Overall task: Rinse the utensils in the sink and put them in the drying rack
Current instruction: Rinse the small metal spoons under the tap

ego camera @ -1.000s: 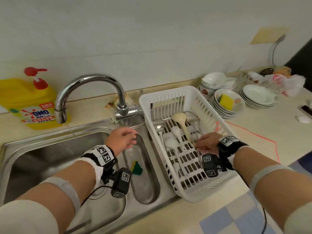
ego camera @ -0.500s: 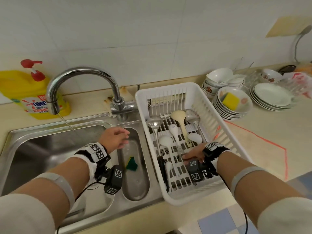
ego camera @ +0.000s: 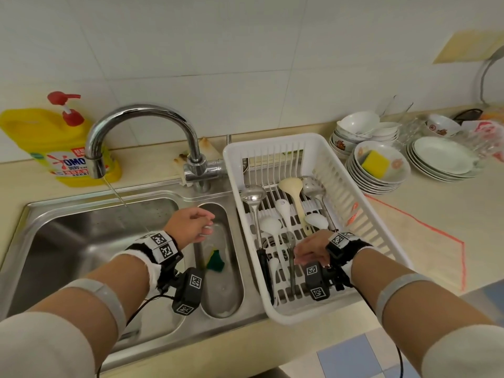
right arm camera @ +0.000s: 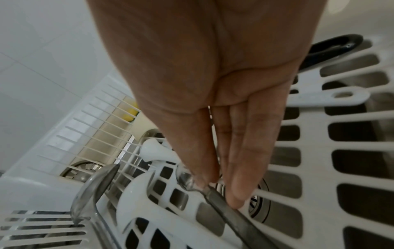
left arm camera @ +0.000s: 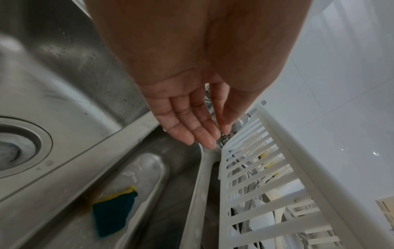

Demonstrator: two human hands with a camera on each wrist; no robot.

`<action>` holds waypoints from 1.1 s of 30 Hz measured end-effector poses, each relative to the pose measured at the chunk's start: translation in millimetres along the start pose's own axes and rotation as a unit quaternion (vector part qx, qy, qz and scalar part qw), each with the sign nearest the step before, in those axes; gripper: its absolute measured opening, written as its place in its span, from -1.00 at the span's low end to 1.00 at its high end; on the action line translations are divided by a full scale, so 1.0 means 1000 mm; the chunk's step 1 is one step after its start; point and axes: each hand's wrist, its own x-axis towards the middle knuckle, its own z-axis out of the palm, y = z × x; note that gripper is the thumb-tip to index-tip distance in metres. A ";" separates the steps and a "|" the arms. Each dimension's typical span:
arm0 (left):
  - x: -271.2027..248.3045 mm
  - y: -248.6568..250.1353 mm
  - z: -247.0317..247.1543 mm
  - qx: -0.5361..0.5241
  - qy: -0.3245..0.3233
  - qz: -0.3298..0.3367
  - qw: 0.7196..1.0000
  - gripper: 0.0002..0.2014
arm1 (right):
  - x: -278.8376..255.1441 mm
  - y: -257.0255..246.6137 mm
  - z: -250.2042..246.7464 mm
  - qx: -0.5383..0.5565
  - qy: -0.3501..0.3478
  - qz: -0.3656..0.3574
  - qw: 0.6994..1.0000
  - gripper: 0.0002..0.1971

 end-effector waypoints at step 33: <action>-0.013 -0.090 -0.135 0.283 -0.004 0.009 0.959 -0.77 | -0.123 -0.205 0.156 -0.296 -0.055 -0.434 0.849 -0.79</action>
